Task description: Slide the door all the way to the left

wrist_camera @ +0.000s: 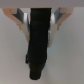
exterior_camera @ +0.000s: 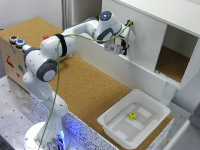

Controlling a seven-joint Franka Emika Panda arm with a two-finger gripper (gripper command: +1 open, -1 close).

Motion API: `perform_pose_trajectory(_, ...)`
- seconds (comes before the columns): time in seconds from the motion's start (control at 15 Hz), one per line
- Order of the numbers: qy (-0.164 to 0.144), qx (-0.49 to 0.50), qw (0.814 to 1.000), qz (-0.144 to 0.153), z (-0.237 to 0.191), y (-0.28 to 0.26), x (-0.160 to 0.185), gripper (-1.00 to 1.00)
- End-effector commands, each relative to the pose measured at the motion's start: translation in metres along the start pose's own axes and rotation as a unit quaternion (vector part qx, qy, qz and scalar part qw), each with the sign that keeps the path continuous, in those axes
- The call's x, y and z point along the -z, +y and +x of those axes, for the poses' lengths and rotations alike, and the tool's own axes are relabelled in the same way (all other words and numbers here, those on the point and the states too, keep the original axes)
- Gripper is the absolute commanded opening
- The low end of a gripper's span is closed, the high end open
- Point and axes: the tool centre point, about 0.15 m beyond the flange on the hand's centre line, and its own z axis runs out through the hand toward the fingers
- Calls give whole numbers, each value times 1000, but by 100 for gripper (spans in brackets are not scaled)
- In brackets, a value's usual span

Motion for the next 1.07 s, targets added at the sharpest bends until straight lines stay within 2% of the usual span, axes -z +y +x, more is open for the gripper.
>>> perform_pose_trajectory(0.0,-9,-59,989,-139,-19,-109,-72,-100)
perform_pose_trajectory(0.4,-3,-74,984,-161,7,-144,-54,-100)
perform_pose_trajectory(0.53,2,-69,985,-158,14,-161,-48,-100)
perform_pose_trajectory(1.0,29,-44,994,-93,35,-236,-16,-100)
